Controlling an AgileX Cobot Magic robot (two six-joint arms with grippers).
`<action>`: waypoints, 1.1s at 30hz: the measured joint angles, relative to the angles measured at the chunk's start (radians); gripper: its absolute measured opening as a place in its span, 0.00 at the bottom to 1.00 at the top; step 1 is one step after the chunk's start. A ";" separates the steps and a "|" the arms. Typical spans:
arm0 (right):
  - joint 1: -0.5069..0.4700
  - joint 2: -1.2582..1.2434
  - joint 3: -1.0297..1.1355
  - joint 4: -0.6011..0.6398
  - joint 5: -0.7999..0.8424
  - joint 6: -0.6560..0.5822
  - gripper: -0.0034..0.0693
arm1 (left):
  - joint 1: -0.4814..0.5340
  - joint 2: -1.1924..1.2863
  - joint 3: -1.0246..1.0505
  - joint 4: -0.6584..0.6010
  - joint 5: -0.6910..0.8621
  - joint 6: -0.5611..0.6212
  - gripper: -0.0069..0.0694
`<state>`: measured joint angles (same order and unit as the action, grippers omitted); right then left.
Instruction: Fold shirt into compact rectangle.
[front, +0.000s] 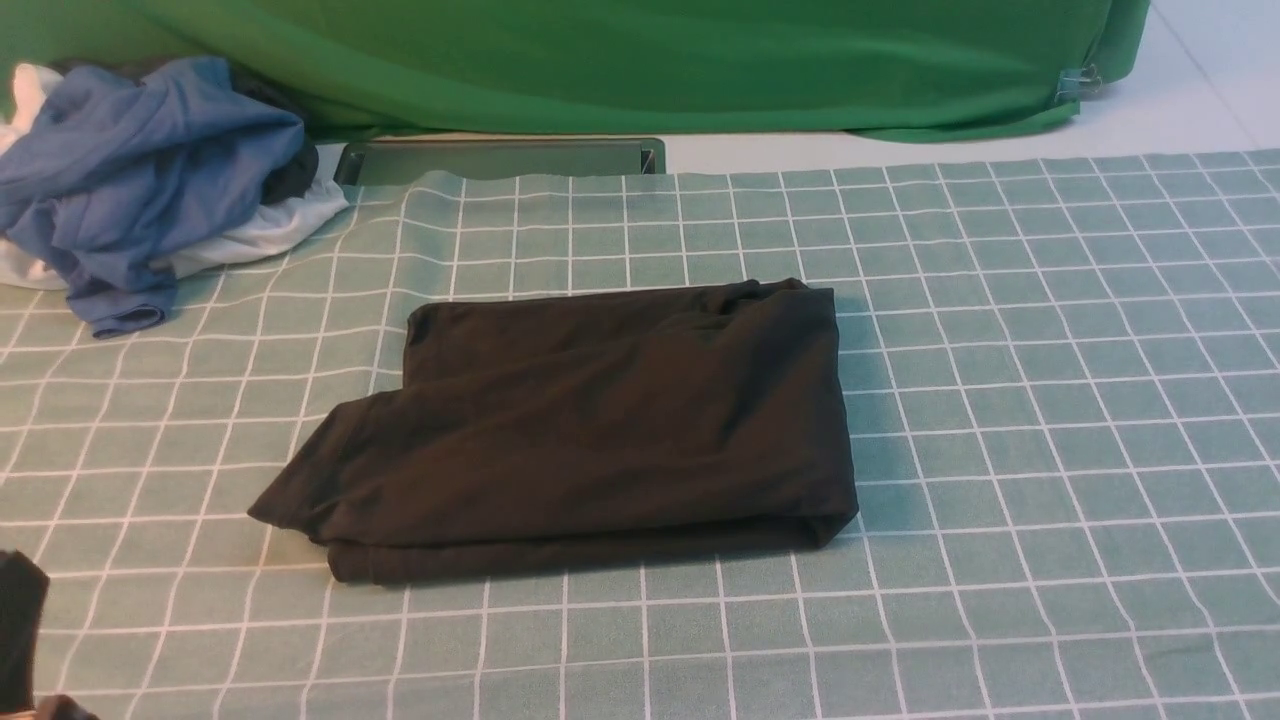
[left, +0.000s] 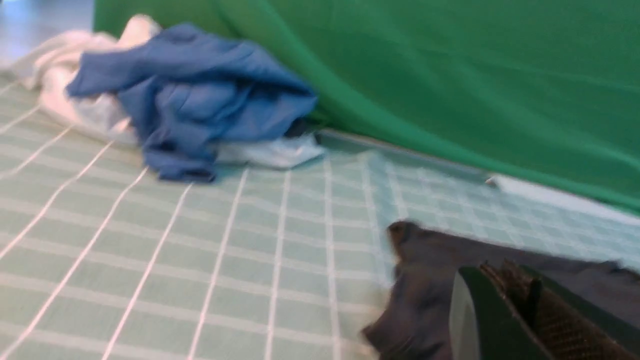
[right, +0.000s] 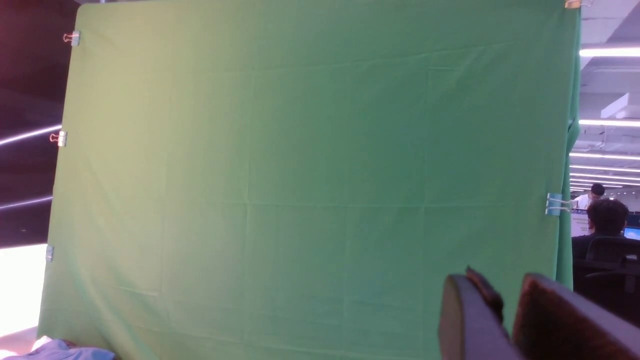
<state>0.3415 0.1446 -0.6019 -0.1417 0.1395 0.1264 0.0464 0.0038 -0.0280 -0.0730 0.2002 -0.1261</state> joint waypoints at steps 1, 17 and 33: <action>0.000 0.000 0.000 0.001 0.000 0.000 0.30 | 0.005 -0.001 0.018 -0.002 -0.005 0.000 0.11; 0.000 0.000 0.000 0.004 0.000 -0.001 0.36 | 0.006 -0.004 0.033 -0.002 0.033 0.001 0.11; 0.000 0.000 0.000 0.004 0.000 0.003 0.37 | 0.006 -0.004 0.033 -0.002 0.033 0.000 0.11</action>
<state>0.3415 0.1446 -0.6019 -0.1375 0.1397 0.1299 0.0527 -0.0005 0.0046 -0.0747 0.2336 -0.1259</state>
